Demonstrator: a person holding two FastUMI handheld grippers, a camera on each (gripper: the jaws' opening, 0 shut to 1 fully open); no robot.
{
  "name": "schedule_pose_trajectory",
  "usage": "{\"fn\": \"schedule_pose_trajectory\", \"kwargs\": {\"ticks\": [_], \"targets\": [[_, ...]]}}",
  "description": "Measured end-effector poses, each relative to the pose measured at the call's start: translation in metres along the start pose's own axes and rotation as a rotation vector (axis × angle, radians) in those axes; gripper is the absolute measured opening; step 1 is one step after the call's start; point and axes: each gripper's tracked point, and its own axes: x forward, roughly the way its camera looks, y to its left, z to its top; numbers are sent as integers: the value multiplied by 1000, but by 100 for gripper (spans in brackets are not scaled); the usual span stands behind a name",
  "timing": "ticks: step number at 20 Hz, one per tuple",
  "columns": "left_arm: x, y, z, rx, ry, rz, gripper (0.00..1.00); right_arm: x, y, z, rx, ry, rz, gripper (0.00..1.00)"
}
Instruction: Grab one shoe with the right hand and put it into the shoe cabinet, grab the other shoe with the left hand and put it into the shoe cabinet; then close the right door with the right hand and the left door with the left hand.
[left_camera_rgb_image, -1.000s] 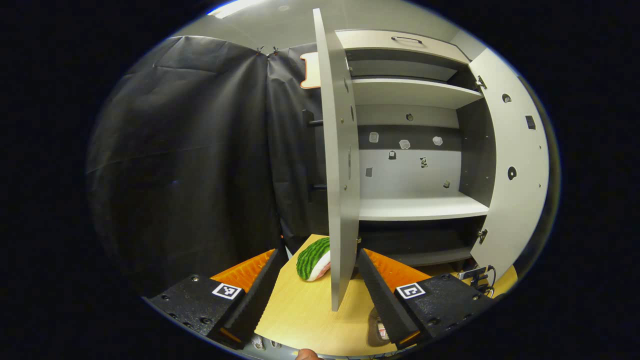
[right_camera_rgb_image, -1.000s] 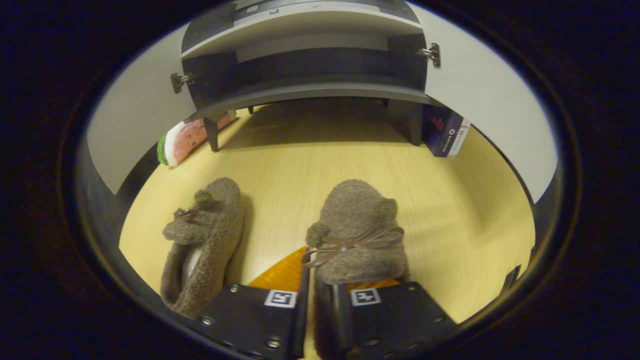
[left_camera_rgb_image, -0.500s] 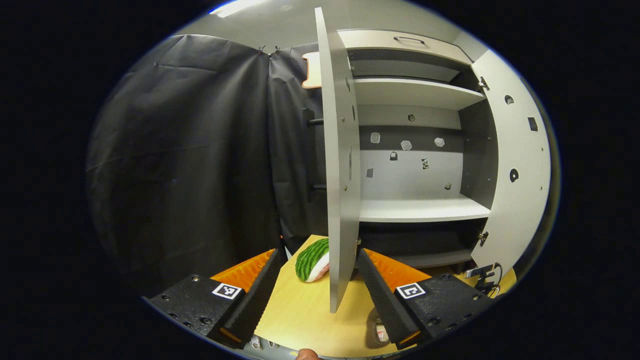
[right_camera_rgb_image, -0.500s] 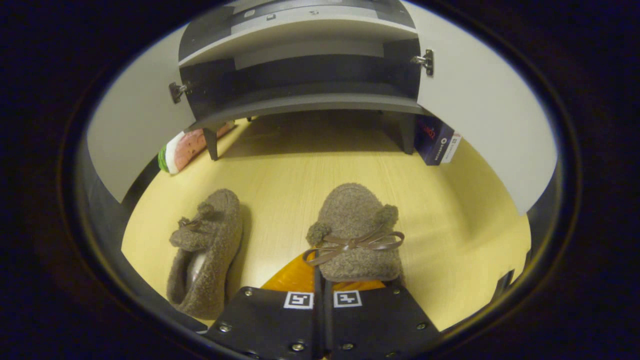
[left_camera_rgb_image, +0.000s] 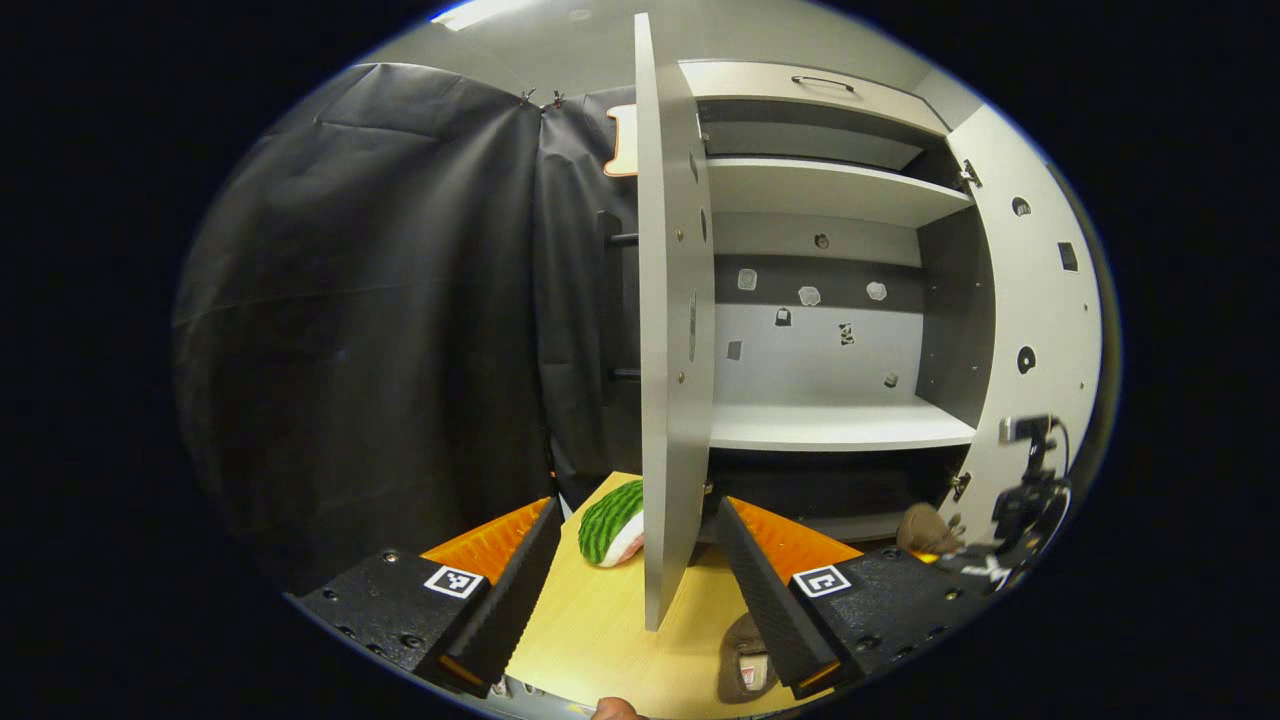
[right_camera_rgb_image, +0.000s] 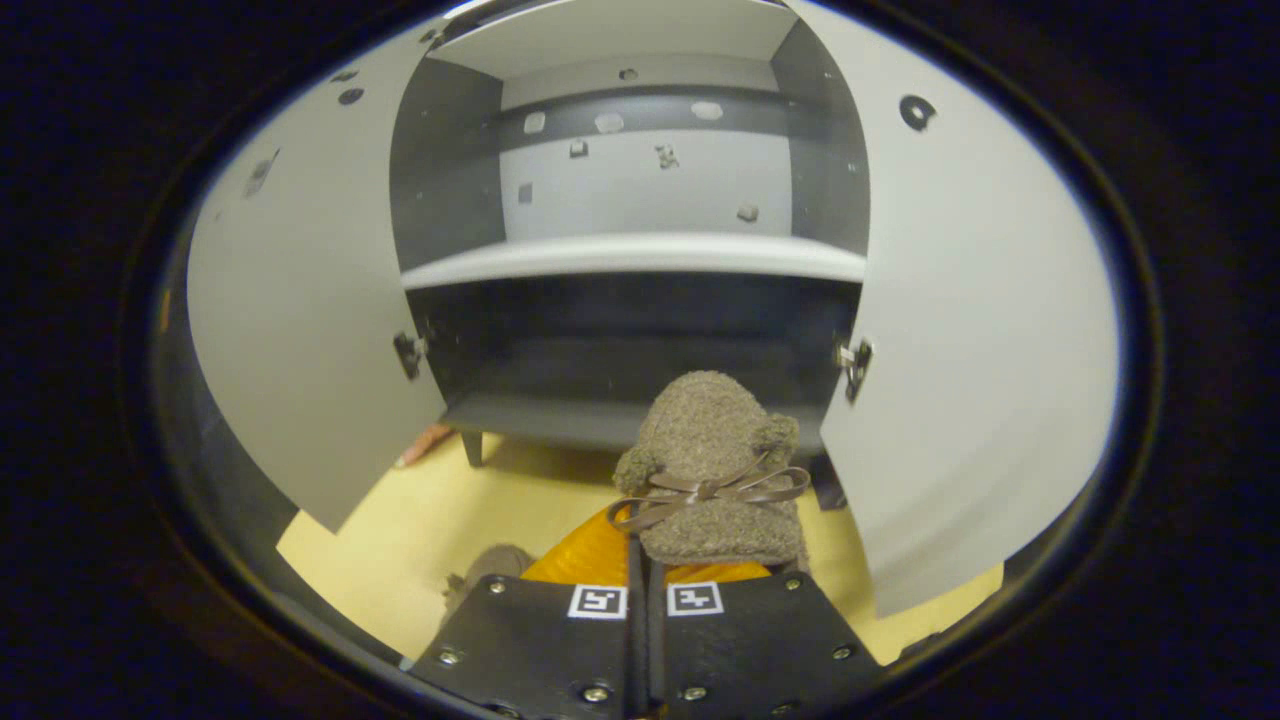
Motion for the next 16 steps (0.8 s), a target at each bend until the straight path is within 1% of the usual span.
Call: {"fn": "schedule_pose_trajectory", "kwargs": {"ticks": [5, 7, 8, 11, 12, 15, 16], "targets": [[2, 8, -2, -15, -1, 23, 95, 24, 0, 130, 11, -148, 15, 0], [3, 12, -3, -17, 1, 39, 94, 38, -3, 171, 7, -192, 9, 1], [4, 14, -3, -17, 3, 50, 97, 44, -5, 189, 8, -200, 3, 1], [3, 26, -5, -15, 5, 87, 97, 71, -14, 237, 7, -231, -14, 1], [3, 30, -5, -15, 7, 101, 95, 85, -16, 248, 2, -230, -20, 1], [3, 42, -7, -23, 12, 148, 94, 122, -20, 267, -1, -216, -28, 1], [2, 47, -8, -25, 16, 166, 95, 132, -21, 267, 5, -208, -31, 0]]}}
